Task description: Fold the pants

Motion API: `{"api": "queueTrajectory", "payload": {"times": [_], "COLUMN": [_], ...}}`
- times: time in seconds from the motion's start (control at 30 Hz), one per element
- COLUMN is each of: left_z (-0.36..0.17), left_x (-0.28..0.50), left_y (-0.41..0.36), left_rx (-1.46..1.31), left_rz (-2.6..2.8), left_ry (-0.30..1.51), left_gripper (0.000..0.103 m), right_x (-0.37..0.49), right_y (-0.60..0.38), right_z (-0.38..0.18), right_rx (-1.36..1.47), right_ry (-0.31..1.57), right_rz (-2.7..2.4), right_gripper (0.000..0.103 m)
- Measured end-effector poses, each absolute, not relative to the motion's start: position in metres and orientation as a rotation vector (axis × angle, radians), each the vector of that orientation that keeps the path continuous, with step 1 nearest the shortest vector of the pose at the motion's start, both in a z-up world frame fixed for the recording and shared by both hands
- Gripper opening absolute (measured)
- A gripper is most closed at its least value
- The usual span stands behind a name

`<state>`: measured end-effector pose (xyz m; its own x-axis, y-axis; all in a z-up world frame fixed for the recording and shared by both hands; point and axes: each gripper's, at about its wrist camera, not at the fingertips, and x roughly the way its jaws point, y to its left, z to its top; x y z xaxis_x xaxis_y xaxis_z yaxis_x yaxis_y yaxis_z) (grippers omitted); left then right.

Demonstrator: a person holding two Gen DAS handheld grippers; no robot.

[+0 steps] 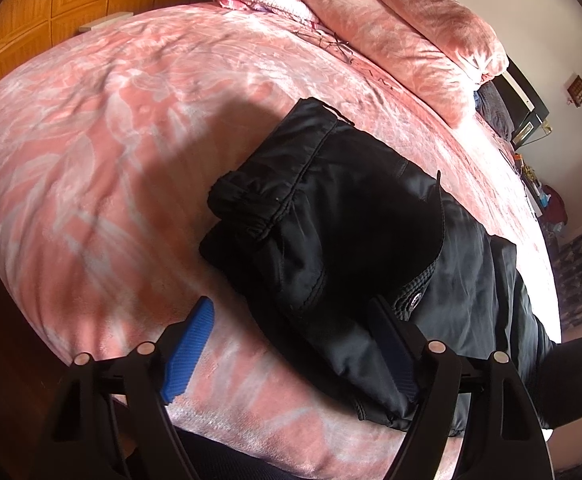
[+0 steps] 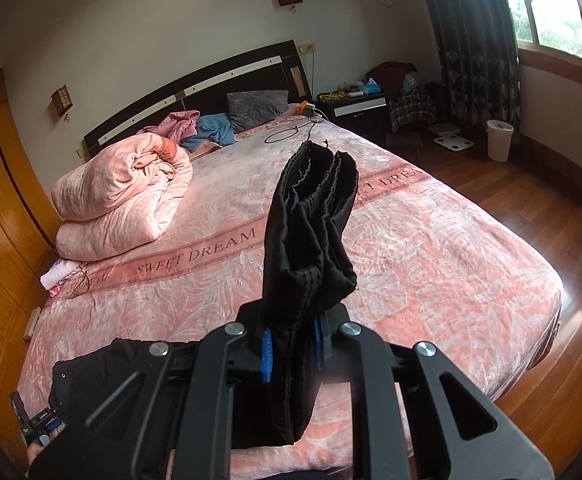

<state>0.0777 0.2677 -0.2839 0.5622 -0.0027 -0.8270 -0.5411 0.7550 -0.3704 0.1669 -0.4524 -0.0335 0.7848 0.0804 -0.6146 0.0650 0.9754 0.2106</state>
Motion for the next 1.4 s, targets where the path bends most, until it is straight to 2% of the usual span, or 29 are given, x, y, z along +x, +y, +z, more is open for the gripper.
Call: {"api": "queueTrajectory", "payload": {"times": [1.4], "left_z": [-0.288], "left_x": [0.076], "left_y": [0.273], "left_rx": [-0.699], "left_rz": [0.321], "left_ry": [0.919], "left_gripper": [0.083], "right_x": [0.167], "right_y": [-0.355], "right_z": [-0.022], "right_rx": [-0.061], "right_ry": [0.633], "right_rz": [0.083], "right_gripper": [0.014]}}
